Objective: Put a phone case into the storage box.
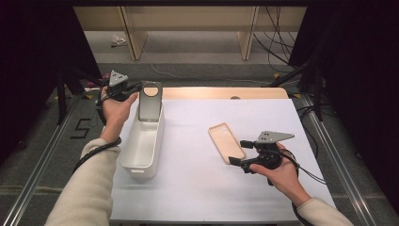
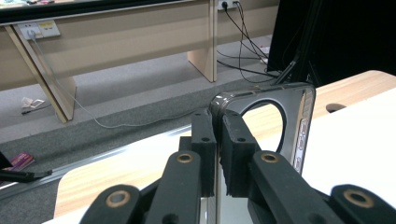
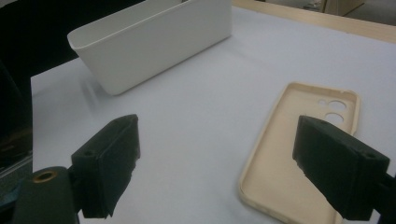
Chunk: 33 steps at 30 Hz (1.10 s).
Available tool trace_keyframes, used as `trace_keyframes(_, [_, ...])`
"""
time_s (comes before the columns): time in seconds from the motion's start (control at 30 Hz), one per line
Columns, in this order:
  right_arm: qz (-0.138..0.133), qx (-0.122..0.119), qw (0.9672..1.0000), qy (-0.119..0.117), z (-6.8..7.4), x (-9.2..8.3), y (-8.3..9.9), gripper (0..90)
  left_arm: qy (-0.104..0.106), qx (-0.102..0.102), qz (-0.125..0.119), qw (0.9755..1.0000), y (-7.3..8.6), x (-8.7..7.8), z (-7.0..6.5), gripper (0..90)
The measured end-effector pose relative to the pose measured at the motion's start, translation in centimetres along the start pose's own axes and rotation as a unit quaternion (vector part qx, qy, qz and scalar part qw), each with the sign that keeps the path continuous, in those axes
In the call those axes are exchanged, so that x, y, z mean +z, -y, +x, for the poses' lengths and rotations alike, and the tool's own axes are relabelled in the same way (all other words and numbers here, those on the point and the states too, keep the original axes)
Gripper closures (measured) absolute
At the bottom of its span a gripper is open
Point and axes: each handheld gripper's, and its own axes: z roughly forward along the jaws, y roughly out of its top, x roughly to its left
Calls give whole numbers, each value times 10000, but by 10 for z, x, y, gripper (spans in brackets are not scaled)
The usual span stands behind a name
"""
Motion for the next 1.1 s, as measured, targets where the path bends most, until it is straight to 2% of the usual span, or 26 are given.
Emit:
trace_keyframes(0.23, [13, -9, 10000, -2, 0, 1, 0, 159, -13, -83, 96, 9999, 8, 4, 4, 838])
trace_keyframes(0.33, [9, -12, 10000, -3, 0, 1, 0, 159, -1, -53, 150, 9999, 10, 6, 3, 838])
trace_keyframes(0.77, [10, -14, 10000, -12, 0, 1, 0, 159, -163, -138, 413, 9989, 21, 15, 7, 830])
trace_keyframes(0.83, [11, -12, 10000, -16, 0, 1, 0, 159, -168, -204, 416, 9988, 22, 15, 9, 830])
trace_keyframes(1.1, [22, -12, 10000, -18, 1, 2, 1, 159, -251, -125, 540, 9981, 23, 20, 12, 783])
